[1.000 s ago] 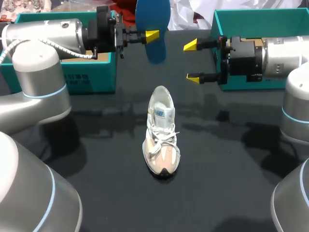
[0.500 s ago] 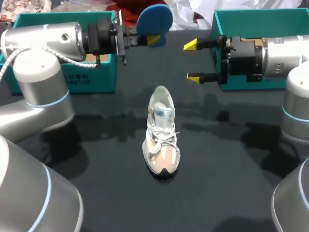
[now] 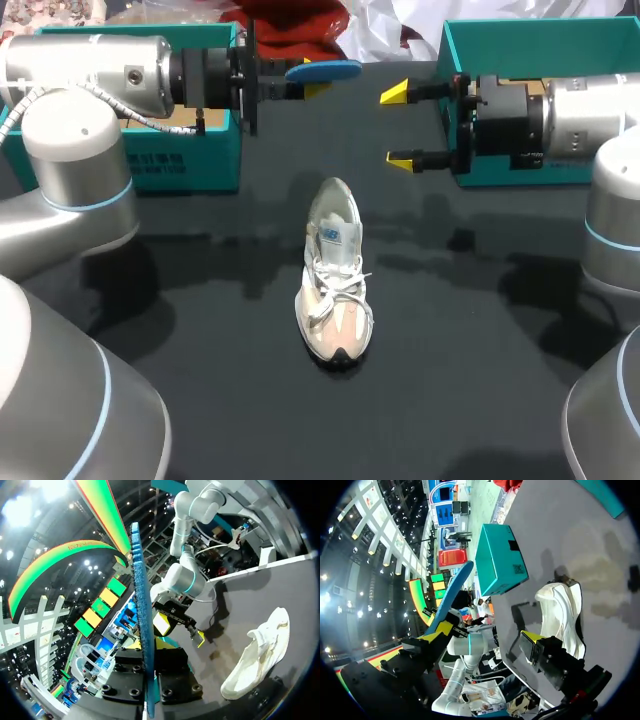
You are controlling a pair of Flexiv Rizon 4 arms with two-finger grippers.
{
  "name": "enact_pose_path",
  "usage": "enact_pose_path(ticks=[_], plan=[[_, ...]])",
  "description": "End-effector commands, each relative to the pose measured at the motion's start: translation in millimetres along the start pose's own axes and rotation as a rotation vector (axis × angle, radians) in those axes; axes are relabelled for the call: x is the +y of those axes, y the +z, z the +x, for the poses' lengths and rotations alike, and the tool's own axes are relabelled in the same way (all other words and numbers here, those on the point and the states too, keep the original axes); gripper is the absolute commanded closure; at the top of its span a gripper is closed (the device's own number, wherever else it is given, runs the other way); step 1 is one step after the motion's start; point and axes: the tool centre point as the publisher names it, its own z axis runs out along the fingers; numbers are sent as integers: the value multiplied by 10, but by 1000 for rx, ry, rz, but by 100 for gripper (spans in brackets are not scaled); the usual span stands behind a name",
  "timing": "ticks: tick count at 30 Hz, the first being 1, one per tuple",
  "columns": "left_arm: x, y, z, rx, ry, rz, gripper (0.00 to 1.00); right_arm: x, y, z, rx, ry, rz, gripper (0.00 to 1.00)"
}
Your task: Take the shoe out of the shoebox, open the shoe tongue, remove and reinsert the insole, then place the shoe into the shoebox
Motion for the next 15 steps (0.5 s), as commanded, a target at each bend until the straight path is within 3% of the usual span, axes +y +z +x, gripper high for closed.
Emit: enact_pose_path(ticks=[1, 15], plan=[[84, -22, 1, 0, 121, 20, 100, -7, 13, -1, -2, 1, -3, 0], [217, 5, -23, 38, 500, 60, 100, -7, 13, -1, -2, 1, -3, 0]])
